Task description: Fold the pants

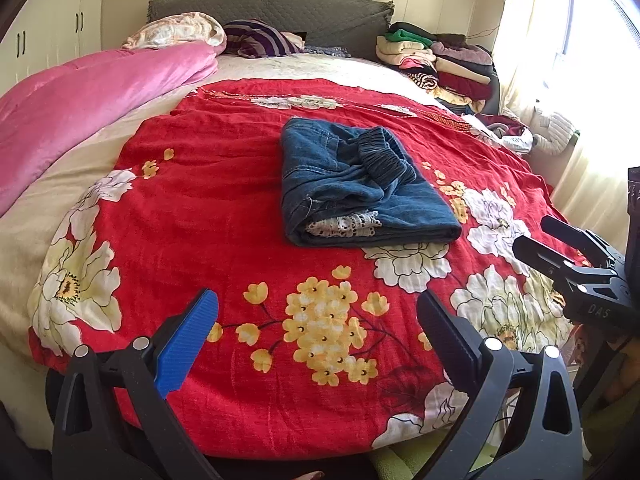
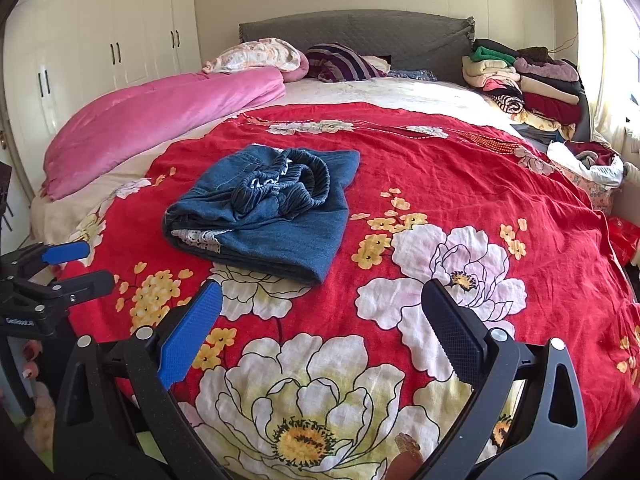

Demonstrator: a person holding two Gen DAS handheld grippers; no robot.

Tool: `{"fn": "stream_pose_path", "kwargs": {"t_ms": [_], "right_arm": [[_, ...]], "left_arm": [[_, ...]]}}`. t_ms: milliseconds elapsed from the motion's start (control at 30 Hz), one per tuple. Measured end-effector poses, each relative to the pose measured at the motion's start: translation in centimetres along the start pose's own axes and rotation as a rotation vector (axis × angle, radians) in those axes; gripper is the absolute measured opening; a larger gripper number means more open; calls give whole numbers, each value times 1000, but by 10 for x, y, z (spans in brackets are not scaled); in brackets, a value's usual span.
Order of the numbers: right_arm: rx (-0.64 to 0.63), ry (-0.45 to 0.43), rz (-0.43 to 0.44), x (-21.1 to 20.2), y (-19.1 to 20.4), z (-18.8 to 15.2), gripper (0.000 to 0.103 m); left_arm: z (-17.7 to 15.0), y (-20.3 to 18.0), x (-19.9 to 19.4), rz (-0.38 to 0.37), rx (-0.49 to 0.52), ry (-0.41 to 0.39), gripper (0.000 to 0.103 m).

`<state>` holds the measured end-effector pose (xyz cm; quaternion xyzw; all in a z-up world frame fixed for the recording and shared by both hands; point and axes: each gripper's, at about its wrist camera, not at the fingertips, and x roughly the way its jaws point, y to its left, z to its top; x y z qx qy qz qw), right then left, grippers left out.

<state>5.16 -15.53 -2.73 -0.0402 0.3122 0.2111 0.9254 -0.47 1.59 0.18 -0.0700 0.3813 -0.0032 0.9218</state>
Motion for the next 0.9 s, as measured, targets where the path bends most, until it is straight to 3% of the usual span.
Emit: {"fn": "stream_pose_path", "kwargs": {"t_ms": [267,533,600,767,900], "right_arm": [[10,2,-16,1,-7,-1,94],[53,-5,-105,2,-48,-2,94],[80,-4,-151,2,-71,-1,94],[151,2,-310,5,-155,11,94],[212,57,-417,24,-238,23,94]], "left_arm": [[3,3,-1,22,5,-10,99],[11,38,8,124,-85,-12,99],[19,56,14,130,-110,-3,99],[53,134,53,327,-160,53,99],[84,208,95,422,-253,125,99]]}}
